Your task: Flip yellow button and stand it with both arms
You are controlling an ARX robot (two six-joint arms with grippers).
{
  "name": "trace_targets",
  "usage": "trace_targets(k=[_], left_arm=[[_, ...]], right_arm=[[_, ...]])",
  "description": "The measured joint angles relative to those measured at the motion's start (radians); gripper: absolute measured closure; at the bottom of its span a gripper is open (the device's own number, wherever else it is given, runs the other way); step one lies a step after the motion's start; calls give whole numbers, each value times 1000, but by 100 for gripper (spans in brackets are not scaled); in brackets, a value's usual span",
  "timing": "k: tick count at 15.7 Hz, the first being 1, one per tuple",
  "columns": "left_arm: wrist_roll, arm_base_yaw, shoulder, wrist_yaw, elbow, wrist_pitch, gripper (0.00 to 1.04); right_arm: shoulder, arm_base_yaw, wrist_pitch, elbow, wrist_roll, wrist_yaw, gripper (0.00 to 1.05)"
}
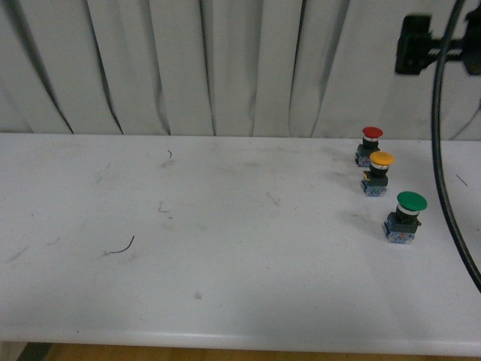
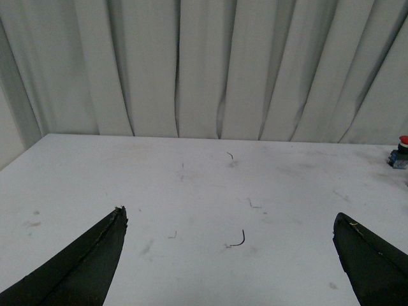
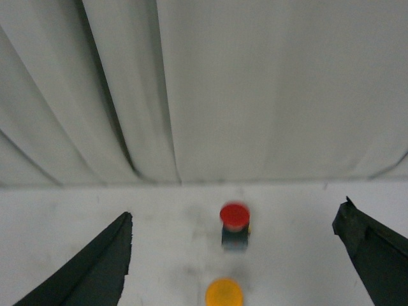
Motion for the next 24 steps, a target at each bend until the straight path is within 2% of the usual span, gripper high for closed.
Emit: trace_targets(k=[1, 2, 4, 5, 6, 9, 15, 16, 18, 20, 21, 24], left_arm=[[0, 0, 0, 0, 0, 0, 7], [0, 0, 0, 0, 0, 0, 7], [0, 0, 0, 0, 0, 0, 7], [0, 0, 0, 0, 0, 0, 7], [0, 0, 0, 0, 0, 0, 7], [0, 0, 0, 0, 0, 0, 7], [0, 0, 0, 0, 0, 0, 7], [0, 0, 0, 0, 0, 0, 7], [0, 0, 0, 0, 0, 0, 7], [0, 0, 0, 0, 0, 0, 7], [0, 0, 0, 0, 0, 0, 7], [0, 0, 0, 0, 0, 0, 7]], right_arm=[[-130, 1, 140, -135, -17, 48, 17], [-325, 1, 186, -314, -27, 61, 30], [-753, -6, 85, -684, -41, 63, 58], [-877, -40, 84, -809, -43, 19, 69], [-921, -50, 88, -852, -43, 19, 74], [-967, -61, 97, -893, -42, 21, 81], [-1054, -57, 116, -976, -46, 15, 103], [-1143, -57, 101, -1068, -45, 15, 103], [-1385, -57, -20, -1185, -45, 15, 103], [-1462, -57, -76, -1204, -45, 15, 103], [-1482, -57, -41, -1228, -45, 15, 103], [-1565, -57, -128, -1236, -45, 14, 103]])
